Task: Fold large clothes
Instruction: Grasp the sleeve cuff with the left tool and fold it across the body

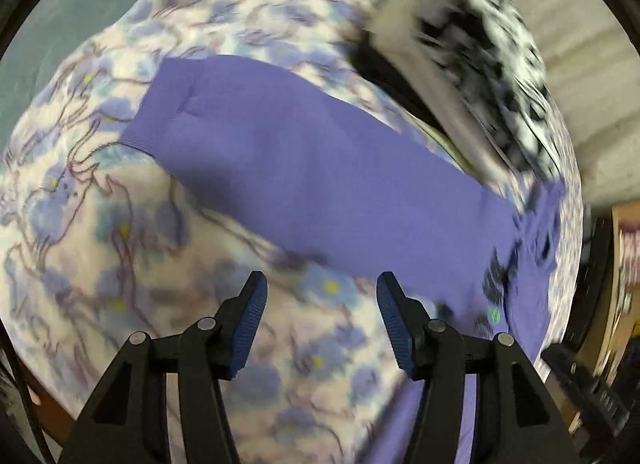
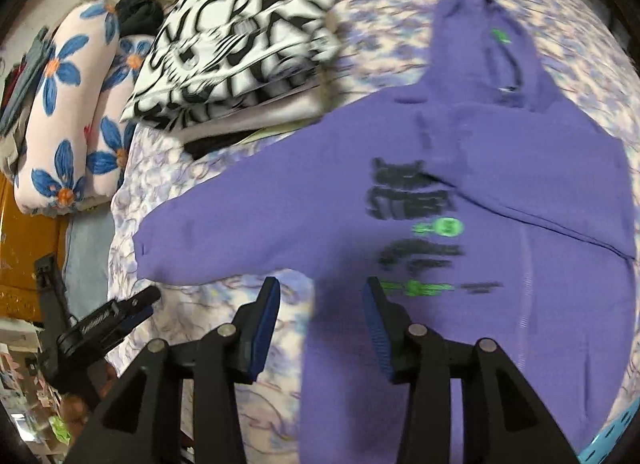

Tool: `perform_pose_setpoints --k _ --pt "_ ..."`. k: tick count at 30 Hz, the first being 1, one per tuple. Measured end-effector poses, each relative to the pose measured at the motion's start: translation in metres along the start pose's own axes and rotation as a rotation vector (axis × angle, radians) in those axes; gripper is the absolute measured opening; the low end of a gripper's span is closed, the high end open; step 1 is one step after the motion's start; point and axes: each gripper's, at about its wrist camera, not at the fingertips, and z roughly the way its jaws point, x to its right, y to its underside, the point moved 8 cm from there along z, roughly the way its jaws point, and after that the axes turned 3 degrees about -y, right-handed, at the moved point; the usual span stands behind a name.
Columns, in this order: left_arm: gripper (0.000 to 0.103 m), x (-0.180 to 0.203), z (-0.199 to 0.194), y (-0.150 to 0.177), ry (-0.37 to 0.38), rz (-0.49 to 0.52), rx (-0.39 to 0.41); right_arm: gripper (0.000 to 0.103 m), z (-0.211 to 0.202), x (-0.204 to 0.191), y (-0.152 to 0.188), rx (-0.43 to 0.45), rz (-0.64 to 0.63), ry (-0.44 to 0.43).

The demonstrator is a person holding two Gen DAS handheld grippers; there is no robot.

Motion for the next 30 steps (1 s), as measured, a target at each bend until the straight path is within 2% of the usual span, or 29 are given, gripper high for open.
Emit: perform_pose_setpoints --k 6,14,15,16,17,19,24,30 --pt "0.055 -0.056 0.039 -0.041 0.014 -0.151 0.014 0.043 0.037 -0.022 -0.003 -0.044 -0.001 -0.007" --pt "0.055 -0.07 0.073 -0.061 0.022 -0.183 -0.004 0.043 0.063 -0.023 -0.001 -0.093 0.004 0.001" --pt "0.052 -0.07 0.074 -0.062 0.019 -0.192 0.0 0.043 0.064 -0.021 -0.001 -0.093 0.007 0.001" --pt "0.041 -0.07 0.075 -0.064 0.008 -0.196 0.006 0.043 0.066 -0.019 -0.002 -0.095 0.015 0.001" --pt "0.035 -0.068 0.076 -0.066 -0.011 -0.192 0.015 0.043 0.068 -0.016 -0.002 -0.095 0.027 0.001" --pt "0.01 -0.06 0.074 -0.068 -0.022 -0.169 0.029 0.043 0.069 -0.012 -0.002 -0.095 0.046 -0.002" --pt "0.007 -0.032 0.056 -0.075 -0.104 -0.062 0.094 0.043 0.072 0.0 0.005 -0.105 0.073 -0.011" --pt "0.007 0.036 0.011 -0.073 -0.099 0.065 0.233 0.043 0.065 0.02 0.008 -0.123 0.079 -0.019"
